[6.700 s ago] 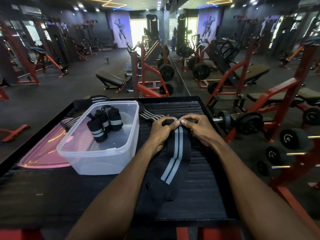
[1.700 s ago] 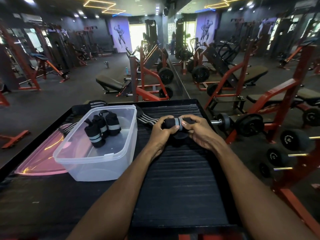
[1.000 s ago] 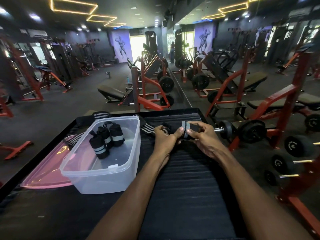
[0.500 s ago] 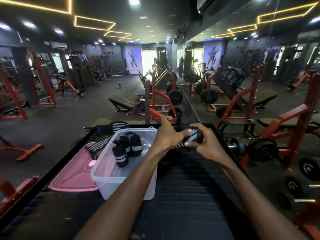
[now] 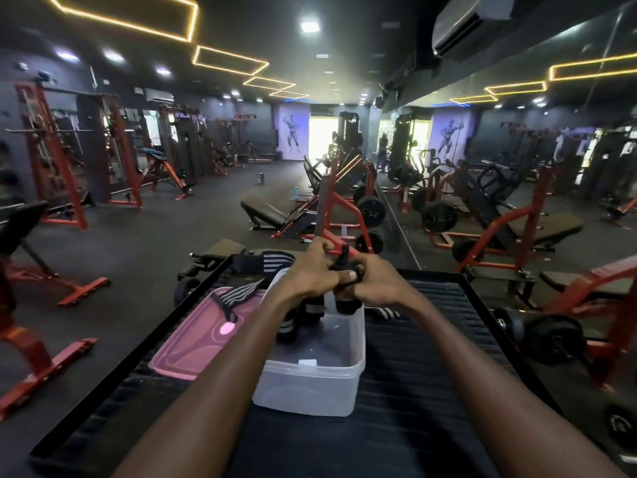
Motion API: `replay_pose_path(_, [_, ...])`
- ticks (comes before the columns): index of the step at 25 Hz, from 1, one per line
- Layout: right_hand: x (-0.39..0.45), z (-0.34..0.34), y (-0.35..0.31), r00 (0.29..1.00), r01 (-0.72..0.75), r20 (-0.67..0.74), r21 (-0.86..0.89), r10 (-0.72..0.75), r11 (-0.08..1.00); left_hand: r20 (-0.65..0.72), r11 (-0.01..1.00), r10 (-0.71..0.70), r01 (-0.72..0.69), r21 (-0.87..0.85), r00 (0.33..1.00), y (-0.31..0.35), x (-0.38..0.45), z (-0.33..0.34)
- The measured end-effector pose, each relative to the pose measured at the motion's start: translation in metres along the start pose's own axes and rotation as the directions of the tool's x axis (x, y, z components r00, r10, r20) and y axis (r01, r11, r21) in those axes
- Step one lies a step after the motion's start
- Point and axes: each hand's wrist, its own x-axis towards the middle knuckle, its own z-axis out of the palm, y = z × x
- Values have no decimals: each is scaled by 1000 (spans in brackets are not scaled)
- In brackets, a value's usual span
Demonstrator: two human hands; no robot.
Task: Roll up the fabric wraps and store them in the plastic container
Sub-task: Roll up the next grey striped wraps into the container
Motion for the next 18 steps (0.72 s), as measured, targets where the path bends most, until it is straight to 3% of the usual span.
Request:
replay_pose_path(3, [12, 24, -12, 999, -8, 50, -106, 13, 994, -8, 999, -53, 53, 3, 999, -20, 6, -30])
replay_pose_path(6, [22, 48, -17, 998, -43, 43, -216, 54, 976, -101, 993, -34, 45, 109, 994, -40, 11, -51])
replay_pose_path(11, [39, 83, -18, 985, -115, 72, -391, 155, 913, -132, 960, -32, 68, 273, 991, -74, 13, -67])
replay_pose_path(18, [45, 104, -10, 980, -145, 35, -539, 194, 830, -238, 992, -19, 48, 116, 971, -100, 22, -72])
